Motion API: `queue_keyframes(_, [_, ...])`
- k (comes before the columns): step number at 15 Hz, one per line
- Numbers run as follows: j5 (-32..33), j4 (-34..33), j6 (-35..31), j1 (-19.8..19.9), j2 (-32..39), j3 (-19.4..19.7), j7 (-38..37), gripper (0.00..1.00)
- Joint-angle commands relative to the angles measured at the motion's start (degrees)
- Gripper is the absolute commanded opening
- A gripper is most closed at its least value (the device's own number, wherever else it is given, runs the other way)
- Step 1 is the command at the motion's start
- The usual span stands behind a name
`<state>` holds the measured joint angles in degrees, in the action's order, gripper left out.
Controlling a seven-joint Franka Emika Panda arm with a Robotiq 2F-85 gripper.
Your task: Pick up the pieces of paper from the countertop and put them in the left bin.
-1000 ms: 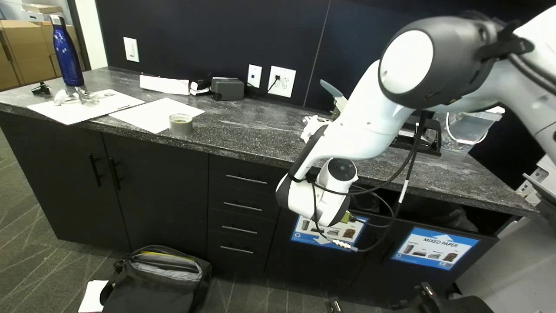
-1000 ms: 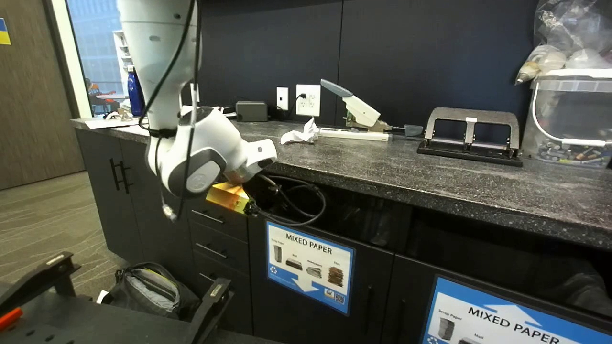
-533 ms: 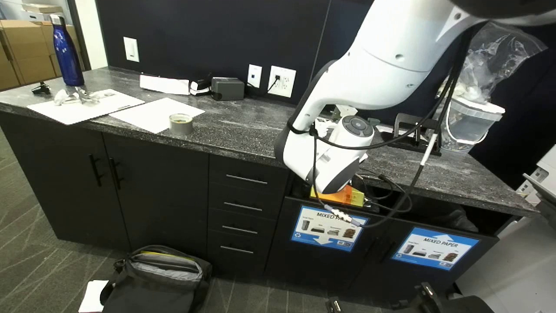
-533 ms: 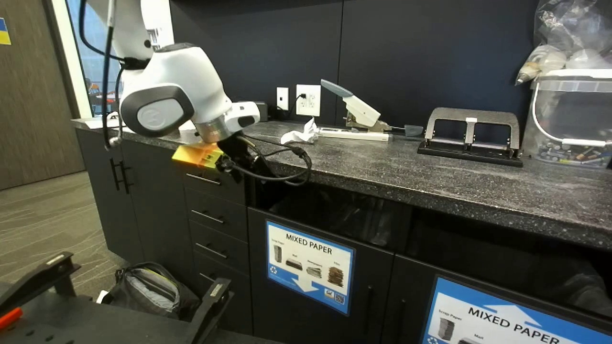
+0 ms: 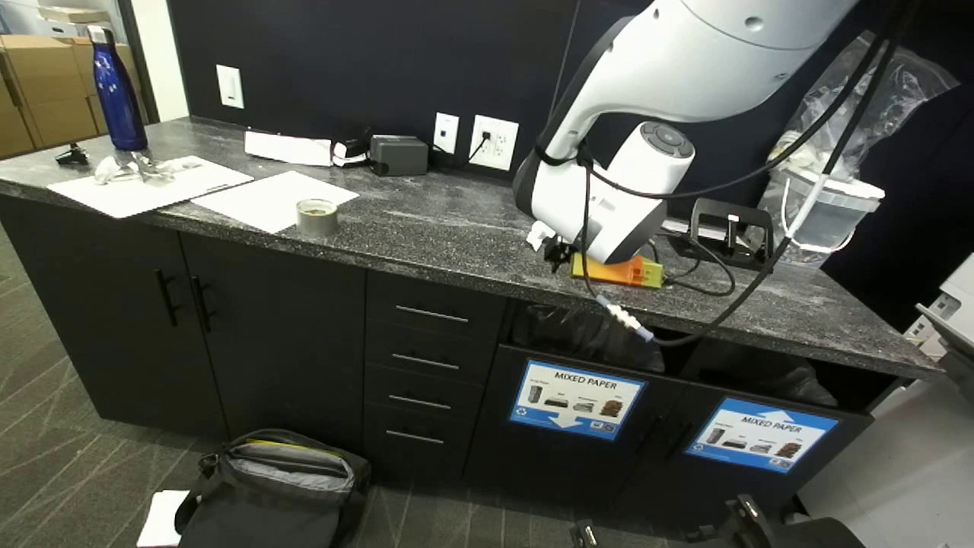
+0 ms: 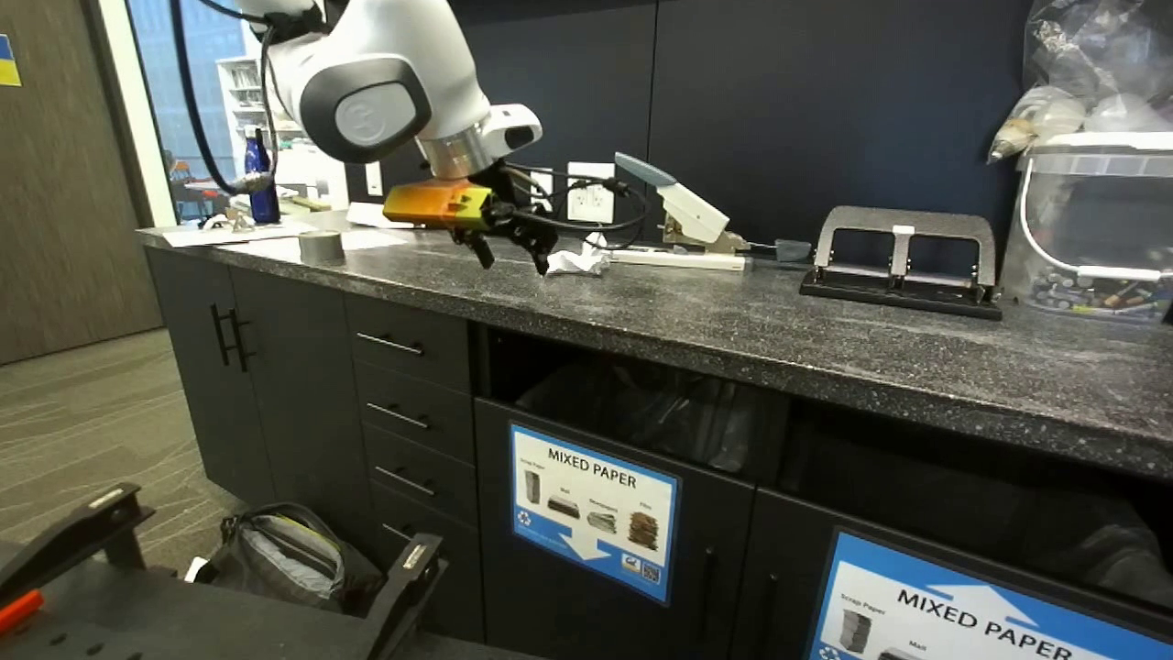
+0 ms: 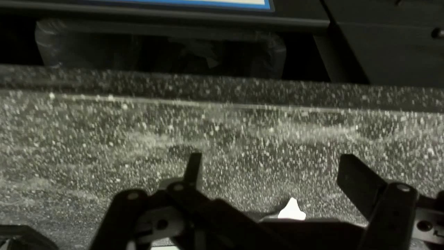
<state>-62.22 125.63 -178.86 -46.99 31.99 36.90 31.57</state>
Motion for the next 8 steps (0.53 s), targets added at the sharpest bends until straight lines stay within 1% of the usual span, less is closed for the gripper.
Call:
queue_keyframes(1, [5.9, -10.5, 10.4, -0.8, 3.4, 7.1, -7.5, 1.0])
queue_keyframes(2, [7.4, -14.1, 13.6, 0.1, 4.6, 8.1, -9.7, 1.0])
queue_keyframes(3, [8.1, -18.2, 16.9, 1.8, 6.0, 8.1, -11.4, 1.0])
queue_keyframes(4, [8.1, -21.9, 18.8, 3.6, 7.2, 7.4, -12.0, 1.0])
queue_keyframes(5, [18.6, -24.0, 16.2, 12.7, 4.1, -1.7, -18.0, 1.0])
queue_keyframes(6, [10.7, -28.4, 20.7, 8.8, 9.4, 4.0, -13.2, 1.0])
queue_keyframes(7, [11.9, -31.5, 21.4, 12.2, 10.5, 1.4, -14.2, 1.0])
queue_keyframes(8, [11.9, -34.0, 22.6, 14.0, 11.9, 0.8, -13.9, 1.0])
